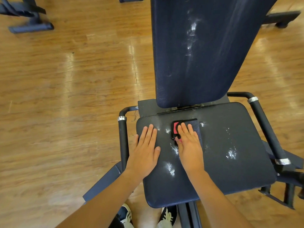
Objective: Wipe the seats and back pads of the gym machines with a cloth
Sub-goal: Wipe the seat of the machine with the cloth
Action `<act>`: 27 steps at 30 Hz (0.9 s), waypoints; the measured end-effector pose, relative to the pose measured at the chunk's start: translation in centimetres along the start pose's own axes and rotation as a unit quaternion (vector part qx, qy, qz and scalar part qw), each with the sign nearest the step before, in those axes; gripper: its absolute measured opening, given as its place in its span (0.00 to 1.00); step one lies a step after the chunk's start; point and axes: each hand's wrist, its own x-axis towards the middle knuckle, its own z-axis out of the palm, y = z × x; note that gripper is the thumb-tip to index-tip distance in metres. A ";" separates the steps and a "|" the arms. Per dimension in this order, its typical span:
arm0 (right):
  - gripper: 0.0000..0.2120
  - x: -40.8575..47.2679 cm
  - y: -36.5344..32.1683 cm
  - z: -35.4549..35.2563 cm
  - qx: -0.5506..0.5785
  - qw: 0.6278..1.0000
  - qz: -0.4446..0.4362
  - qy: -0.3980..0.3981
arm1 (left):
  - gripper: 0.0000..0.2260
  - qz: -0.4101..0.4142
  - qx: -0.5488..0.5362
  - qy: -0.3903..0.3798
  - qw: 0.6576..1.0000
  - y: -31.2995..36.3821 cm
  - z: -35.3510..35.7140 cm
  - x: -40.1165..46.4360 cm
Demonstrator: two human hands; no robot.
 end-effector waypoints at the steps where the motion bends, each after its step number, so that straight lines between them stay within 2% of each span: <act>1: 0.24 0.0 0.1 0.1 -0.008 1.000 -0.006 0.000 | 0.29 -0.009 0.000 0.012 1.000 -0.1 0.5 -0.2; 6: 0.25 0.8 0.4 0.0 -0.056 0.997 -0.024 -0.039 | 0.31 -0.068 -0.064 0.037 0.995 0.1 1.5 -1.3; 9: 0.24 1.5 0.2 -0.1 -0.054 0.998 -0.022 -0.034 | 0.31 -0.077 -0.113 0.034 0.990 0.4 1.3 -1.5; 13: 0.22 2.7 0.0 0.4 -0.009 1.000 -0.002 -0.014 | 0.32 -0.073 -0.132 0.039 0.988 0.4 1.4 -1.6; 17: 0.19 2.5 -0.4 0.4 0.058 0.998 0.022 -0.006 | 0.32 -0.071 -0.102 0.039 0.991 0.4 1.7 -1.4; 22: 0.21 -2.5 -0.4 -0.6 0.083 0.992 -0.050 -0.079 | 0.31 -0.069 -0.036 0.056 0.995 0.3 2.0 -1.3; 27: 0.27 -3.6 0.3 -0.2 -0.068 0.982 -0.141 -0.105 | 0.31 -0.064 -0.013 0.061 0.996 0.1 2.2 -1.2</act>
